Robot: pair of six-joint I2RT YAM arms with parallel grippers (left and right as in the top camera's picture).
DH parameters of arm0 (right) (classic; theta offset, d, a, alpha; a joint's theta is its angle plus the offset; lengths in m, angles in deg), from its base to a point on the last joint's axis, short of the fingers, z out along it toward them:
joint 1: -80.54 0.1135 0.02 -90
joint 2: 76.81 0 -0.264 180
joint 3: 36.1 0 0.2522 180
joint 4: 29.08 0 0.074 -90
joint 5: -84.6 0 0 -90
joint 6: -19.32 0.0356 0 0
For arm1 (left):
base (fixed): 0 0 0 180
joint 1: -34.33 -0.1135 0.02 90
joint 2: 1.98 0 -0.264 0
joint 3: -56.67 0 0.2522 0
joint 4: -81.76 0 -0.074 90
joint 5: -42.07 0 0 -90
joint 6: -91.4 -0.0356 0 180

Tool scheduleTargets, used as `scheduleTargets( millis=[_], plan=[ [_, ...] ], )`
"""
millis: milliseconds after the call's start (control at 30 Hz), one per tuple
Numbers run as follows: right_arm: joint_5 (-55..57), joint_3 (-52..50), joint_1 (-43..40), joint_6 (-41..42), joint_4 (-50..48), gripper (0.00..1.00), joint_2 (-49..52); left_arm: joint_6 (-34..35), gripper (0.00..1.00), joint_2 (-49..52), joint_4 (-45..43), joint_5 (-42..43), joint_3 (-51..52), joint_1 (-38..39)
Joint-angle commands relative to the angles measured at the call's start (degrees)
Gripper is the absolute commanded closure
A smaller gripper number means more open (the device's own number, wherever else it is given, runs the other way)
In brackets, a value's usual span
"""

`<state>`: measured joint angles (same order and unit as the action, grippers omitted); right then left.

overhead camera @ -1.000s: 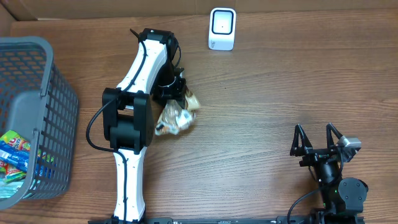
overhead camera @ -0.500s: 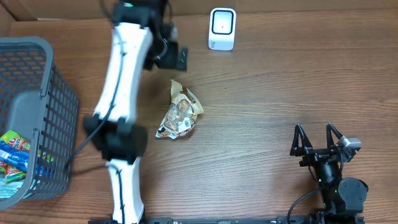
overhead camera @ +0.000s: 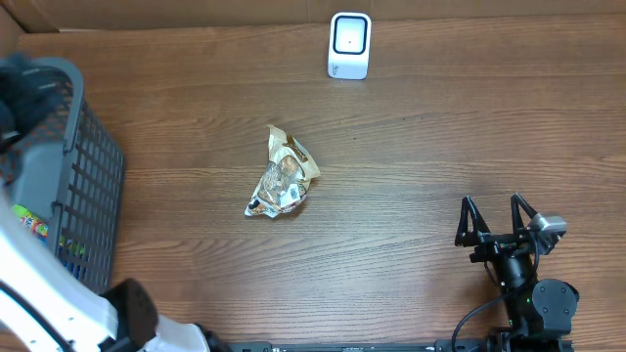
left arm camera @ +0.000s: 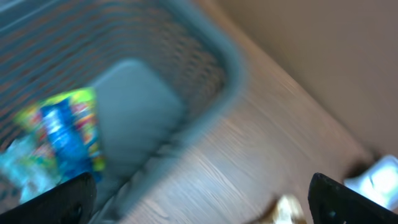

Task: Scan the item barcode
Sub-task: 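Carry the clear snack packet out and drop it on the table centre, then reach the left gripper back into the basket and grasp the blue packet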

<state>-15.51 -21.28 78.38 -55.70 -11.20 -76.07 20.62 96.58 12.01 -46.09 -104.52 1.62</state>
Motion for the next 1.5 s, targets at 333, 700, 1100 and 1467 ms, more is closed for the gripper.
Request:
scheduleTargets(
  millis=[333, 700, 1100, 1467],
  plan=[
    [-0.5, -0.6, 0.3, 0.0, -0.4, 0.00, -0.6, 5.4, 0.02, 7.7, -8.5, 1.6, 23.0, -20.2],
    [-0.5, -0.6, 0.3, 0.0, -0.4, 0.00, -0.6, 5.0, 0.05, 8.0, -28.2, -6.0, 51.4, -20.4],
    [-0.5, -0.6, 0.3, 0.0, -0.4, 0.00, -0.6, 9.6, 0.07, 8.0, -39.8, -16.3, 66.1, -20.6],
    [-0.5, -0.6, 0.3, 0.0, -0.3, 0.00, -0.6, 9.5, 0.18, 8.0, -46.6, -18.8, 73.0, -20.6]
  ],
)
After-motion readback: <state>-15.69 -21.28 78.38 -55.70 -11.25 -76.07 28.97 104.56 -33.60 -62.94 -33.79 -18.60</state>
